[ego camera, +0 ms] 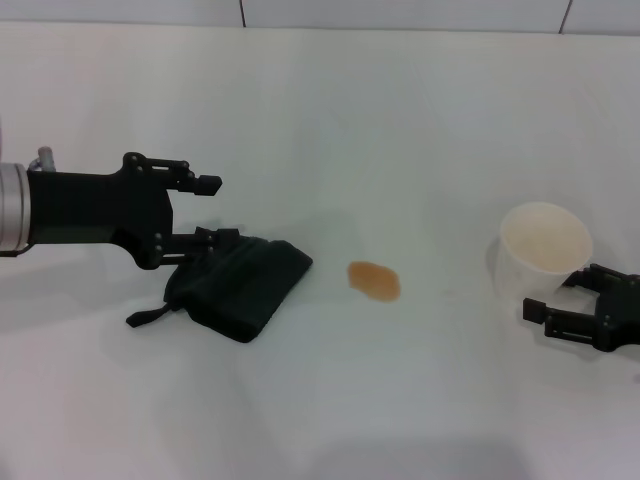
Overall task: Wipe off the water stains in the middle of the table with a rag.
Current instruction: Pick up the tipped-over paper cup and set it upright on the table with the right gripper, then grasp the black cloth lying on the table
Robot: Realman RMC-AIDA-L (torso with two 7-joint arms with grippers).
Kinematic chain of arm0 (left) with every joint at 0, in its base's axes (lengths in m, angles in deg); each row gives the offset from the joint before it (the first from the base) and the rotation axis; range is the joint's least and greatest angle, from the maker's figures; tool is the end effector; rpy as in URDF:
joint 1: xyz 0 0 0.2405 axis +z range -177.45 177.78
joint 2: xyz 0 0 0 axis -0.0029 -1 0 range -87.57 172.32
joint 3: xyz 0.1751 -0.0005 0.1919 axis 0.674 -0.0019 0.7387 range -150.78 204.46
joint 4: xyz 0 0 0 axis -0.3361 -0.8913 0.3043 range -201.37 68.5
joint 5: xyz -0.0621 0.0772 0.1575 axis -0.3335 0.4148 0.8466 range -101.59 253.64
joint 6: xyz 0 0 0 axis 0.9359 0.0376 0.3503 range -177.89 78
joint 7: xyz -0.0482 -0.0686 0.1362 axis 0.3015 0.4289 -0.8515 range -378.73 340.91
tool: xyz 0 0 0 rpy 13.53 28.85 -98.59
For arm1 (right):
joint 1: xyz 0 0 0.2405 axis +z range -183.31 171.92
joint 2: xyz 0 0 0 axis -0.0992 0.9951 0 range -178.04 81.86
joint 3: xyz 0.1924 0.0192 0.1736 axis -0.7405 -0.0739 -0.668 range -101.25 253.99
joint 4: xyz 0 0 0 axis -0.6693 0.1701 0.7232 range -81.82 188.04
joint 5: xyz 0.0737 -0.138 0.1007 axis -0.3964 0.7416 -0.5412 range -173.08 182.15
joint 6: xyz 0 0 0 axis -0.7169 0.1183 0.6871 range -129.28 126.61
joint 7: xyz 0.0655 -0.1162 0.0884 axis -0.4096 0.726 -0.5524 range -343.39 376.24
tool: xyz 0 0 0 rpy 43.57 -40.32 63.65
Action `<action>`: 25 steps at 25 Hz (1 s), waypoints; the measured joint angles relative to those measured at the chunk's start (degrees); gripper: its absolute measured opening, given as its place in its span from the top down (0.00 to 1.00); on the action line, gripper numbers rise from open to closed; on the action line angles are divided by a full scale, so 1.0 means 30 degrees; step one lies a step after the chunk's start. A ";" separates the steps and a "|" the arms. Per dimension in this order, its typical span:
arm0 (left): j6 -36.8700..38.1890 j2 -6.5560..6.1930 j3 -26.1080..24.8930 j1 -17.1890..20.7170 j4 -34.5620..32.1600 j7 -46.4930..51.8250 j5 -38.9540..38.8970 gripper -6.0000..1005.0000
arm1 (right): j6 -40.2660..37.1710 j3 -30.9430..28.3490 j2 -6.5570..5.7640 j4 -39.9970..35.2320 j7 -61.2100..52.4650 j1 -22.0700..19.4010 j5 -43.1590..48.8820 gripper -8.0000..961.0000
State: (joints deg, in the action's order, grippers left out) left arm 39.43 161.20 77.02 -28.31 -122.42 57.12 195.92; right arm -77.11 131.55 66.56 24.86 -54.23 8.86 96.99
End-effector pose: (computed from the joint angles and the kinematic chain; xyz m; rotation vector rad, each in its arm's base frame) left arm -0.2339 0.3249 0.0018 -2.8376 -0.1361 -0.3109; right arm 0.3348 0.2639 -0.0153 -2.4229 0.8936 0.6288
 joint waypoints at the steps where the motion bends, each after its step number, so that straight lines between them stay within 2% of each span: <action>1: 0.0000 0.0000 0.0000 -0.0001 0.0000 0.0003 0.0000 0.46 | -0.0078 -0.0005 -0.0013 -0.0035 -0.0001 -0.0067 0.0008 0.11; 11: 0.0002 0.0000 -0.0063 0.0000 0.0000 -0.0001 -0.0071 0.46 | -0.2236 -0.1408 -0.0195 -0.0557 0.0077 -0.0802 0.0025 0.11; 19: -0.0030 -0.0001 -0.0110 -0.0001 0.0000 -0.0003 -0.0098 0.46 | -0.2915 -0.1683 -0.0138 -0.1519 -0.0032 -0.1113 -0.0060 0.11; 25: -0.0193 0.0000 -0.0118 -0.0001 0.0000 -0.0004 -0.0179 0.46 | -0.4522 -0.3212 -0.0044 -0.2425 -0.0048 -0.1378 -0.0035 0.11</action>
State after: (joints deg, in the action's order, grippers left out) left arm 38.86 161.20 76.67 -28.31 -122.42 57.11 195.39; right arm -90.68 121.92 66.43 17.59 -54.37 4.73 96.88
